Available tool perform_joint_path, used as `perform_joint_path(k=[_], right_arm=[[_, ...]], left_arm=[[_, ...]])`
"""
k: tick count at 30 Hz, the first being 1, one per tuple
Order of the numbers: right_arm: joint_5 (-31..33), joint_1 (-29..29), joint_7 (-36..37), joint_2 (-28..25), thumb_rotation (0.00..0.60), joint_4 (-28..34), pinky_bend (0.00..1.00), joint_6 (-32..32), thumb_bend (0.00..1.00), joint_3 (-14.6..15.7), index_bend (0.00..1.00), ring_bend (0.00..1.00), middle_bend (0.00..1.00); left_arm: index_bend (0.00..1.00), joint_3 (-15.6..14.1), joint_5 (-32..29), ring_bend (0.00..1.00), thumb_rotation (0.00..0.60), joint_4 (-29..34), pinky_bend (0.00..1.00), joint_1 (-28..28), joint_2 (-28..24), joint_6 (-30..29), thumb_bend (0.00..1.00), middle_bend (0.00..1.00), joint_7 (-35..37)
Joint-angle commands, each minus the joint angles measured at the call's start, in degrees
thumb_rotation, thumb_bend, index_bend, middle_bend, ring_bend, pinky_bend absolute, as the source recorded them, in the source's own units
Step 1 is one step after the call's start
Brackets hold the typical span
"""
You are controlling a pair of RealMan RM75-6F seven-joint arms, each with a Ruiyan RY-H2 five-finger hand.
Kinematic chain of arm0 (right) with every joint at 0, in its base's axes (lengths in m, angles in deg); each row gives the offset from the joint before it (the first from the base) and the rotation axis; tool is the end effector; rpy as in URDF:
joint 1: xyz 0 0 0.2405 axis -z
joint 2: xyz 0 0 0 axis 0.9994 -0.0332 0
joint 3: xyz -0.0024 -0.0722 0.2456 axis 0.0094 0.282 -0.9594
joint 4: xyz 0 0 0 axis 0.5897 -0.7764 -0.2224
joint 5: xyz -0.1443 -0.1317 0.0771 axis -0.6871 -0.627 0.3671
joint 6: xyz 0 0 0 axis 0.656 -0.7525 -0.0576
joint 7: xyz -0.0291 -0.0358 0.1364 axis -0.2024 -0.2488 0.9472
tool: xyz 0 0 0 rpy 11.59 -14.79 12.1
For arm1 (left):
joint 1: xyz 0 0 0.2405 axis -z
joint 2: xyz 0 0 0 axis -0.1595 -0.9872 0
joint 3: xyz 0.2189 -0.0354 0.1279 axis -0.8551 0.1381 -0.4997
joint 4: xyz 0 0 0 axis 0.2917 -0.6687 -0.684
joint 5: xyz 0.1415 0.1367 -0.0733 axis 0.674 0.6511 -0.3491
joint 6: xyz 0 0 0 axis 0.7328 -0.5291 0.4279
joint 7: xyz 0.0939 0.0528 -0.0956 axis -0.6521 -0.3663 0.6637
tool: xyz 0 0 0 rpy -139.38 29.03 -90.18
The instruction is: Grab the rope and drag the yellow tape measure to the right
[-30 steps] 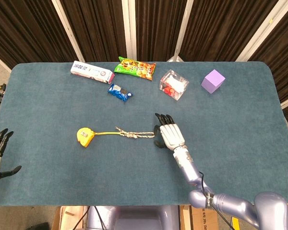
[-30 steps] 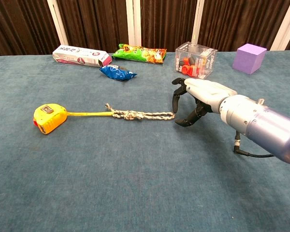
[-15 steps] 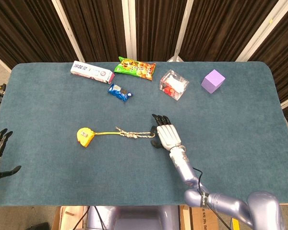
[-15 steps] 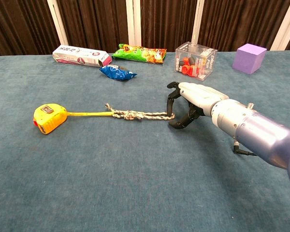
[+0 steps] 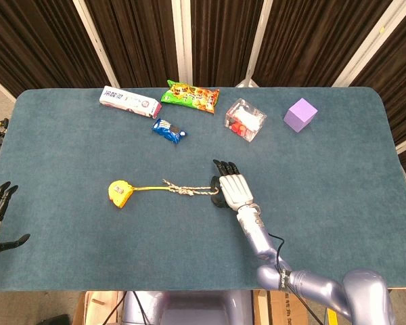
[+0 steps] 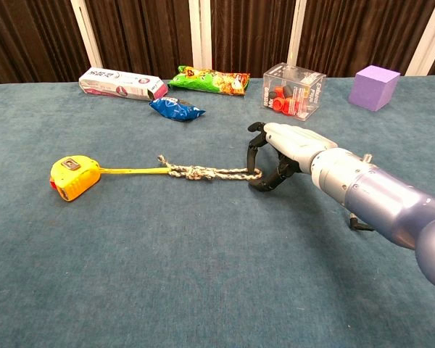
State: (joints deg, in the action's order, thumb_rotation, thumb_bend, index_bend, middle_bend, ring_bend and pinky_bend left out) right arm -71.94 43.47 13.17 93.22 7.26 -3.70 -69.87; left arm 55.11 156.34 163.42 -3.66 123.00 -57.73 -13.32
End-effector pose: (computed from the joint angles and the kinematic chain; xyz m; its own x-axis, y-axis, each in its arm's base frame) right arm -0.1203 -0.3604 -0.0935 0.2272 -0.2872 0.9305 -0.9557 -0.2493 0.1565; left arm -0.3240 0.1851 0.1646 0.3964 0.0411 0.9172 0.9162 0.0466 -0.3980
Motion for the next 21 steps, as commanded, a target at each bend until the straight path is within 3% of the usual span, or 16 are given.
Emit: perform_joint_path(k=[1,21], right_arm=[[0.10,-0.07,0.23,0.19,0.600,-0.33,0.00,0.08,0.37,0.03,0.55,0.00,0.08],[0.69,0.48,0.42,-0.05,0.600,0.88,0.00,-0.86,0.43,0.13,0.63,0.00,0.11]], left_arm=[[0.00,0.00,-0.03,0.00,0.600,0.00,0.00,0.02,0.00,0.05,0.00,0.00,0.00],[0.00,0.17,-0.79,0.00,0.600,0.08,0.00,0.16,-0.06,0.67,0.00,0.00,0.19]])
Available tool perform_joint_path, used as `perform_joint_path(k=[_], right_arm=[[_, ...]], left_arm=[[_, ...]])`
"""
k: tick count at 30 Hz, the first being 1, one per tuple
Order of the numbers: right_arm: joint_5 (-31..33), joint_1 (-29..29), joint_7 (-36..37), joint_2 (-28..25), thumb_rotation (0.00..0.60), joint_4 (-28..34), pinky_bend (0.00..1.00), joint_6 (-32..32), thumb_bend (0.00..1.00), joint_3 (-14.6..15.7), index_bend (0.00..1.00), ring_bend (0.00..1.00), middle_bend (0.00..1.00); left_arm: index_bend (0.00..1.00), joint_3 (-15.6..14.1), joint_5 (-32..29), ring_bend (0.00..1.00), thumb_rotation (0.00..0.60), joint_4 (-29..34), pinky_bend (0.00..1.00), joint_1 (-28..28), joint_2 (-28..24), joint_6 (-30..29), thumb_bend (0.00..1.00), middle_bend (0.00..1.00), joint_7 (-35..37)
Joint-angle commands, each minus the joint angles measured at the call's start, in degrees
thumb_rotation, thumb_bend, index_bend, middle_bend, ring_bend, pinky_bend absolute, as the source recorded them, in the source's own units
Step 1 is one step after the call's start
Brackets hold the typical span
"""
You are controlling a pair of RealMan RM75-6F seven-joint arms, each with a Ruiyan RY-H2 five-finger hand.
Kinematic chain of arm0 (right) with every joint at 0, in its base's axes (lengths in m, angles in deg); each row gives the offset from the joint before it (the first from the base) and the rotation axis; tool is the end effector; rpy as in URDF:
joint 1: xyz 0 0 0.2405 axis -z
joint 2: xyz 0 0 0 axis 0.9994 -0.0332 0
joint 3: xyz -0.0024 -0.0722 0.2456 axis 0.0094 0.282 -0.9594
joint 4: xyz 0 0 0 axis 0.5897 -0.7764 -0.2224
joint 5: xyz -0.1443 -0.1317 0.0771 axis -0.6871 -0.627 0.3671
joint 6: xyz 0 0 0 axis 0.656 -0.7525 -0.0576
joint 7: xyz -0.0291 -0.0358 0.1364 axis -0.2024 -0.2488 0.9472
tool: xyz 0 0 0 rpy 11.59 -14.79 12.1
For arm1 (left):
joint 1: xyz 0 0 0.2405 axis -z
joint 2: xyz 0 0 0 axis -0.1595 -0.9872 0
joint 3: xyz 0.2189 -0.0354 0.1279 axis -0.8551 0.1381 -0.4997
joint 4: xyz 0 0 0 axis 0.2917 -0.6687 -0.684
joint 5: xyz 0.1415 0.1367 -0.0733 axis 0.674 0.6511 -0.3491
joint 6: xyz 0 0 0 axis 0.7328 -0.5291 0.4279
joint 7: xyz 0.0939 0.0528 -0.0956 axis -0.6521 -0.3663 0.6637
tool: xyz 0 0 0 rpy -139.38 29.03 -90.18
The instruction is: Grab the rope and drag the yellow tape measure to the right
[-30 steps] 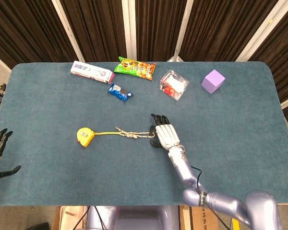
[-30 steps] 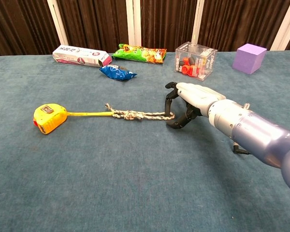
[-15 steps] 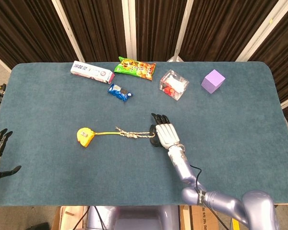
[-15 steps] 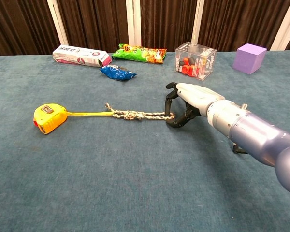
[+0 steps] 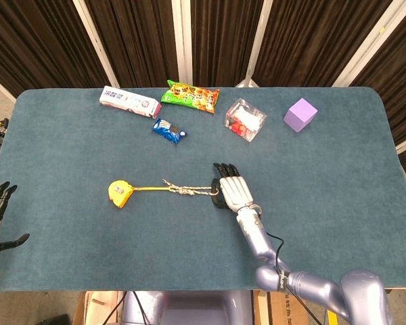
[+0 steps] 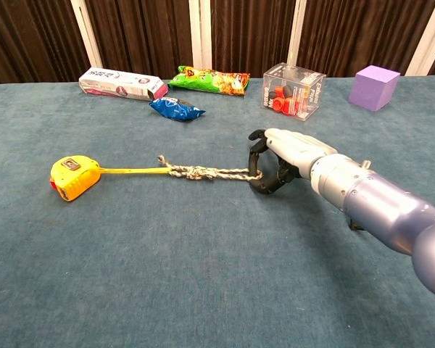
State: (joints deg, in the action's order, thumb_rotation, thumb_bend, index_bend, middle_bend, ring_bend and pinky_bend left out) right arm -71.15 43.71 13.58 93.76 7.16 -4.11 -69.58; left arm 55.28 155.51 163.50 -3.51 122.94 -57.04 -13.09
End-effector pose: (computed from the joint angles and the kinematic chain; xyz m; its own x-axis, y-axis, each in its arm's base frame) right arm -0.1221 -0.3576 -0.0965 0.2090 -0.2958 0.9321 -0.9623 -0.2317 0.1422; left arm -0.3256 0.1864 0.1645 0.3897 0.0485 0.9197 0.9181 0.0588 -0.3921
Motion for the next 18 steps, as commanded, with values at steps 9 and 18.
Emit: perform_joint_path(k=[9,18], right_arm=[[1.71,1.94,-0.83,-5.88,0.600,8.91,0.00,-2.09,0.43,-1.65,0.64,0.00,0.11],[8.79,5.72,-1.48,-15.18,0.600,21.67,0.00,-3.51,0.43,-3.71,0.64,0.00,0.11]], left_arm=[[0.00,-0.16,1.12,0.00,0.600,-0.07,0.00,-0.13,0.31,-1.00,0.00,0.00,-0.63],[0.00,-0.16,1.87,0.00,0.600,-0.32,0.00,-0.18,0.67,-1.80,0.00,0.00,-1.12]])
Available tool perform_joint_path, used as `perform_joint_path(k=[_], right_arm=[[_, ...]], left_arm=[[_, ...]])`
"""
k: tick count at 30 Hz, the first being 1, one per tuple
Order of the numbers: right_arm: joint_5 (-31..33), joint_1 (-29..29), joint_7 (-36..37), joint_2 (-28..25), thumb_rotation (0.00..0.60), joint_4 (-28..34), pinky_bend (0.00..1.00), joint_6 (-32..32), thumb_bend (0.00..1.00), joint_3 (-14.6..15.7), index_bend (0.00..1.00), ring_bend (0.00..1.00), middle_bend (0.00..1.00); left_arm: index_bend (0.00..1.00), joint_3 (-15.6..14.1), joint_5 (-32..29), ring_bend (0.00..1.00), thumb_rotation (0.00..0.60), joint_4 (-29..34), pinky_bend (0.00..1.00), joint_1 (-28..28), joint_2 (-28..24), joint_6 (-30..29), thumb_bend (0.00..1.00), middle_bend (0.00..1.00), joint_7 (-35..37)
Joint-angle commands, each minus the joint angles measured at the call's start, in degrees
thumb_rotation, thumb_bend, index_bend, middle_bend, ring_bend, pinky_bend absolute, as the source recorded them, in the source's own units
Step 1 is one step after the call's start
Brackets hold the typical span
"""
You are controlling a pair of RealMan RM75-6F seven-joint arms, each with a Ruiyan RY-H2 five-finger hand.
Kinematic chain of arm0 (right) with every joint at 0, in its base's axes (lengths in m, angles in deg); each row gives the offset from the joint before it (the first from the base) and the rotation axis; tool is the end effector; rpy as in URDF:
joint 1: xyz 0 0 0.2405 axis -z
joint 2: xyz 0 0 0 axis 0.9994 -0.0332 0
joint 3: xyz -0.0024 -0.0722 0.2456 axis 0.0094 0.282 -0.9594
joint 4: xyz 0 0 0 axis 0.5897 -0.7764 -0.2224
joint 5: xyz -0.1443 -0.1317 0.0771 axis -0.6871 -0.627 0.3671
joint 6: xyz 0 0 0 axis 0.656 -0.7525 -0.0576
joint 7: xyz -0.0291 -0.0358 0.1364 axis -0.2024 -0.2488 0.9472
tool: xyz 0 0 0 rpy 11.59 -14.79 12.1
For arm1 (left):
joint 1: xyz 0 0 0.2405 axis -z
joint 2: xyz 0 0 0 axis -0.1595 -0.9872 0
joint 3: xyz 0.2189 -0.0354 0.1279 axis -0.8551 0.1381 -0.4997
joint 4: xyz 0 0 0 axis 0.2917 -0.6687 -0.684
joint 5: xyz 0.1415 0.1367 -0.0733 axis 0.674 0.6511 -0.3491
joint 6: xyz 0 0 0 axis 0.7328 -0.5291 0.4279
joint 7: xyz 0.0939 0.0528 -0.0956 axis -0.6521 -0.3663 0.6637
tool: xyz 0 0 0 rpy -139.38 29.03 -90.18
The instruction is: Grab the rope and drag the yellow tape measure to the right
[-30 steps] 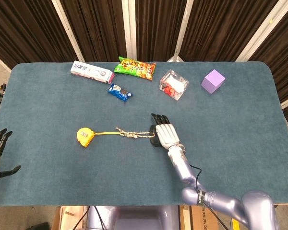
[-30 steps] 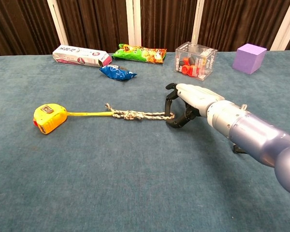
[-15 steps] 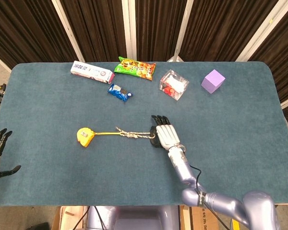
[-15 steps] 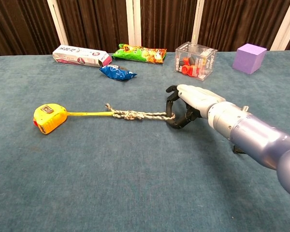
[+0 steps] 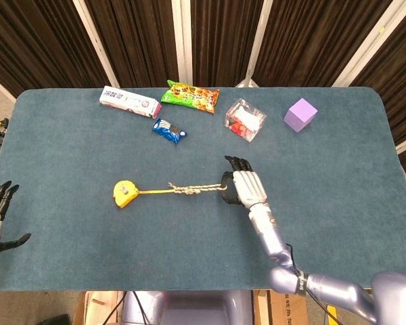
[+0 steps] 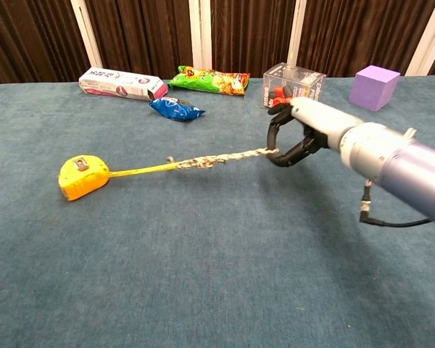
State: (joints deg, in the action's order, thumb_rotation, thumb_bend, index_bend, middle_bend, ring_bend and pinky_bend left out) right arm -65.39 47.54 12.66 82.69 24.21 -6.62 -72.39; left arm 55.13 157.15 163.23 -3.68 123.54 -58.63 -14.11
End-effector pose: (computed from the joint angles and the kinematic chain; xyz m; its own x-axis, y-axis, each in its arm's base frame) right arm -0.1243 -0.3547 -0.0392 0.0622 -0.2872 0.9559 -0.9886 -0.1491 0.0195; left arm -0.3212 0.1852 0.1631 0.4058 0.0266 0.9136 0.9131 0.0320 -0.4065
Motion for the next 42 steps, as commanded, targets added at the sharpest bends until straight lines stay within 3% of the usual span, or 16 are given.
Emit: perform_joint_path(k=[1,9,18,30,42], right_arm=[[3.28,2.13,-0.64,-4.76,0.600,5.35,0.00,-1.13,0.43,-0.87,0.64,0.00,0.11],[5.12,5.57,-0.30,-13.26,0.600,12.19,0.00,-3.99,0.43,-1.09,0.65,0.00,0.11],[6.25,8.94,2.16,-21.48,0.600,15.34,0.00,-6.21,0.43,-2.03,0.65,0.00,0.11],[11.29,12.70,5.64,-32.16,0.600,10.06,0.00,-6.09,0.43,-3.83,0.65,0.00,0.11],[17.05,13.96,8.86,-35.98,0.600,2.23,0.00,-5.03,0.43,-6.09,0.65,0.00,0.11]], left_arm=[[0.00,-0.03,0.32,0.00,0.600,-0.06,0.00,-0.03,0.10,-0.29,0.00,0.00,-0.12],[0.00,-0.13,1.14,0.00,0.600,-0.22,0.00,-0.20,0.51,-1.25,0.00,0.00,-1.19],[0.00,-0.27,1.53,0.00,0.600,-0.14,0.00,-0.40,0.65,-1.78,0.00,0.00,-1.72],[0.00,-0.48,2.03,0.00,0.600,0.43,0.00,-0.65,0.55,-2.27,0.00,0.00,-2.05],[0.00,-0.41,1.82,0.00,0.600,0.60,0.00,-0.73,0.60,-2.32,0.00,0.00,-2.77]])
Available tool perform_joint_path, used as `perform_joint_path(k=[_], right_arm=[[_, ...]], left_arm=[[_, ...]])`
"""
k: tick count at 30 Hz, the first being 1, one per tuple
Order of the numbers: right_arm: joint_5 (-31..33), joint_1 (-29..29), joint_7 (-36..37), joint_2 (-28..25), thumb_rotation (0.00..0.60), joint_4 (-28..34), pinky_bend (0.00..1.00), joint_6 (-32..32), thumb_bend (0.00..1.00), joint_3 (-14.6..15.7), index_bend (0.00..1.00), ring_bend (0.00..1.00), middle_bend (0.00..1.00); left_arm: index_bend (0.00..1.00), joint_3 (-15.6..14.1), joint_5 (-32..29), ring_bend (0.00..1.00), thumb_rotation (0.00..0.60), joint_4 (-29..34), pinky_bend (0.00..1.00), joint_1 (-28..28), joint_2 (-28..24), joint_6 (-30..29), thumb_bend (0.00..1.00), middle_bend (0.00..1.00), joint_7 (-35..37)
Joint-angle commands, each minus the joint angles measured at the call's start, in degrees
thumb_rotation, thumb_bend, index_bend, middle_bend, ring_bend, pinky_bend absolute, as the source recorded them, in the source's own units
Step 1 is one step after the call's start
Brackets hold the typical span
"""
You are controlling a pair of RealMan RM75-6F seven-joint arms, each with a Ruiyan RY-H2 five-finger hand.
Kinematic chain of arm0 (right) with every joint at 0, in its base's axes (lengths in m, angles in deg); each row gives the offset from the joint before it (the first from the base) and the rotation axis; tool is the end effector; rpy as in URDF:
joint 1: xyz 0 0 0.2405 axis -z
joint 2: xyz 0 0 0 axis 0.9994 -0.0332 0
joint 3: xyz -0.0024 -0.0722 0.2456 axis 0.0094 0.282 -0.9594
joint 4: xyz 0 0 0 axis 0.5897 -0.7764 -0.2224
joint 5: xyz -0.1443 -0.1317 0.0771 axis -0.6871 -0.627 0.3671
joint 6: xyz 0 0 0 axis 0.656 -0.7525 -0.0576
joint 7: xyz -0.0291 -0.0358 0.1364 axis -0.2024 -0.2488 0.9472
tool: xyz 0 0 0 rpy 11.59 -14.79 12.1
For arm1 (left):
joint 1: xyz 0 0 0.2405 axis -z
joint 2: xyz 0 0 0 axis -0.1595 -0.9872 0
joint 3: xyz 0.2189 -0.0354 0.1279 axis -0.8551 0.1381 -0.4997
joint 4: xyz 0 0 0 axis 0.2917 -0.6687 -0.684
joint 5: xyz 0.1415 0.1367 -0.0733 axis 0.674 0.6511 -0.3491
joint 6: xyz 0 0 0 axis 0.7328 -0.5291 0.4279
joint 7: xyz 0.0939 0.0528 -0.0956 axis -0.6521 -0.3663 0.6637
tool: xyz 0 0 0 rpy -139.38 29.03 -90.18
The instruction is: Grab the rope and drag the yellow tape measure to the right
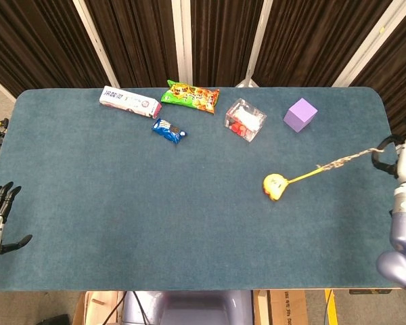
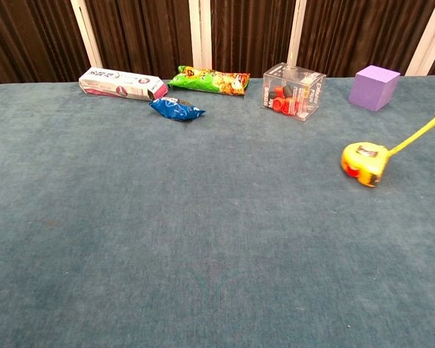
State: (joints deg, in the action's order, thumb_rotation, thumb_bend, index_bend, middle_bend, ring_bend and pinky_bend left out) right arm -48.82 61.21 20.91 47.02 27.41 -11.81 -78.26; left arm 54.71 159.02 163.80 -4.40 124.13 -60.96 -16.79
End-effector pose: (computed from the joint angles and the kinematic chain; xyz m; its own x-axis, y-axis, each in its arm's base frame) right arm -0.2987 -0.3640 0.2261 0.1810 0.1604 0.9703 -0.9279 0.3548 0.1144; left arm -0.3147 0.1796 0.1610 0.4342 0.0007 0.9008 0.9008 0.0098 -0.4341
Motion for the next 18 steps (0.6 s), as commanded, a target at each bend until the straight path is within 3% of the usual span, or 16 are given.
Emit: perform_joint_path(k=[1,6,8,10,12,18], right_arm=[[0.71,0.42,0.90,-0.44,0.600,-1.51,0.00,0.34,0.43,-0.22,0.65,0.00,0.11],[0.39,0.83,1.25,-0.86,0.600,-2.26,0.00,0.60,0.43,0.29,0.62,0.00,0.11],[-0.14,1.02,0.57,-1.25,0.600,-1.89,0.00,1.01,0.43,1.19,0.45,0.00,0.08],[-0.60,1.19,-0.90,-1.84,0.600,-0.78,0.00,1.60,0.43,2.49,0.12,0.00,0.01],[-0.99,1.33,-2.46,-2.32,0.600,0.82,0.00,1.34,0.43,3.56,0.00,0.00,0.00],[-6.70,2.97,-4.49,-2.20,0.600,5.37,0.00,-3.75,0.33,6.59,0.00,0.00,0.00]], left_arm=[[0.00,0.03,-0.07,0.00,0.600,0.05,0.00,-0.01,0.01,0.00,0.00,0.00,-0.16],[0.00,-0.01,-0.07,0.00,0.600,0.16,0.00,-0.05,0.00,0.01,0.00,0.00,-0.38],[0.00,-0.05,-0.03,0.00,0.600,0.22,0.00,-0.05,0.00,0.02,0.00,0.00,-0.54],[0.00,-0.07,0.04,0.00,0.600,0.28,0.00,-0.06,0.00,-0.03,0.00,0.00,-0.70],[0.00,-0.05,0.06,0.00,0.600,0.34,0.00,-0.10,-0.03,-0.13,0.00,0.00,-0.87],[0.00,-0.10,0.19,0.00,0.600,0.40,0.00,-0.26,-0.20,-0.40,0.00,0.00,-0.96]])
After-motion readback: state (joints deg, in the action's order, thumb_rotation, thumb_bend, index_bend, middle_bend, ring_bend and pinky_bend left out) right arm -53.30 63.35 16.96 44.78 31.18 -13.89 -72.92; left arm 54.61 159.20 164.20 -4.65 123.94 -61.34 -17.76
